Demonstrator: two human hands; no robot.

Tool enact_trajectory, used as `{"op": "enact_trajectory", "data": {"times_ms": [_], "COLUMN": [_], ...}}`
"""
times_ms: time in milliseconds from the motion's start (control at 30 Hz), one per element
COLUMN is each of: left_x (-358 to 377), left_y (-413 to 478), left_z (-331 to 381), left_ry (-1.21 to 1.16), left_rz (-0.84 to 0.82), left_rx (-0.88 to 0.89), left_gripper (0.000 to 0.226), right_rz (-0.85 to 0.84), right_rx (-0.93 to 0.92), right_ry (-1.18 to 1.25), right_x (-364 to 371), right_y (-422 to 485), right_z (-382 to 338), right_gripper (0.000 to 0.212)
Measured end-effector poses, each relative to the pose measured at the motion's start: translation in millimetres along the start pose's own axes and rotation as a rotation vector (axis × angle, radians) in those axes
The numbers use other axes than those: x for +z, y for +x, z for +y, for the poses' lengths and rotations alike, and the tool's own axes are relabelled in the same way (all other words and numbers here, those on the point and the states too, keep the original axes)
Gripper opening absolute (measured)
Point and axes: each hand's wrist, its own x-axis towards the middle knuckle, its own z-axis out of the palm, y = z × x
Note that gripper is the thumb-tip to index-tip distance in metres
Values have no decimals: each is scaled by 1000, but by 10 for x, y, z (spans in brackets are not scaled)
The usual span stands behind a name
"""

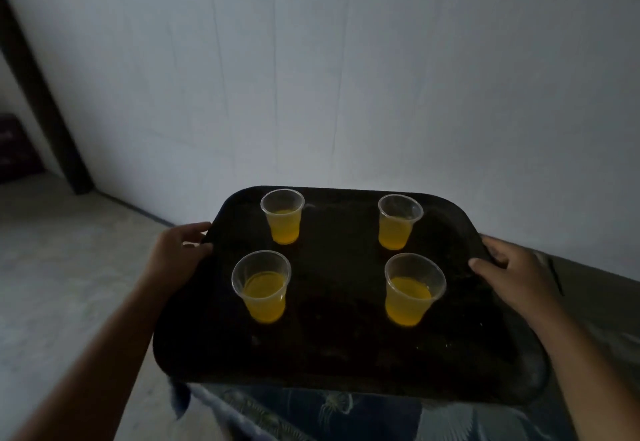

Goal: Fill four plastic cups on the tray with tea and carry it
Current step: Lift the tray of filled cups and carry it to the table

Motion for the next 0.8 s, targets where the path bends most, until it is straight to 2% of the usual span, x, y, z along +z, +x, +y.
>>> {"op": "enact_trajectory", "data": {"times_ms": [100, 200, 267, 333, 467, 567, 600, 733, 800], "left_x": [-602, -1216, -1619, -2024, -2773, -3299, -3460, -3930, -4076], "left_y": [-113, -273, -429, -619, -1077, -1512, -1675, -2383, -2757], "left_z": [-302, -619, -835, -1066, -1496, -1802, -1887, -2102, -2166], "left_ry": [-12, -36, -40, -36, -51, -48, -41, 37, 108], "left_rz": [83, 160, 233, 320, 490, 608, 645, 802, 881], "left_rx": [-41, -102, -135, -170, -233, -311, -330, -394, -441], "left_gripper": [44, 43, 41, 38, 39, 48, 51, 45, 38], "right_rz": [-63, -128, -159, -203, -299, -377, -398, -559, -650], "right_rx": [-58, -73, -116, -172, -260, -353, -390, -530, -589], "right_ry": [4, 39, 58, 35, 32, 26, 13, 21, 44], "right_x": [521, 1071, 1450, 1825, 2560, 3106, 3258, 3830, 4113], "right_y": [2, -57, -147, -254, -435, -627, -707, -1077, -1262], "right_z": [-387, -804, -1113, -1418, -1946, -2325, -2453, -2954, -3193], "right_gripper": [38, 56, 59, 54, 30, 51, 51, 27, 25]}}
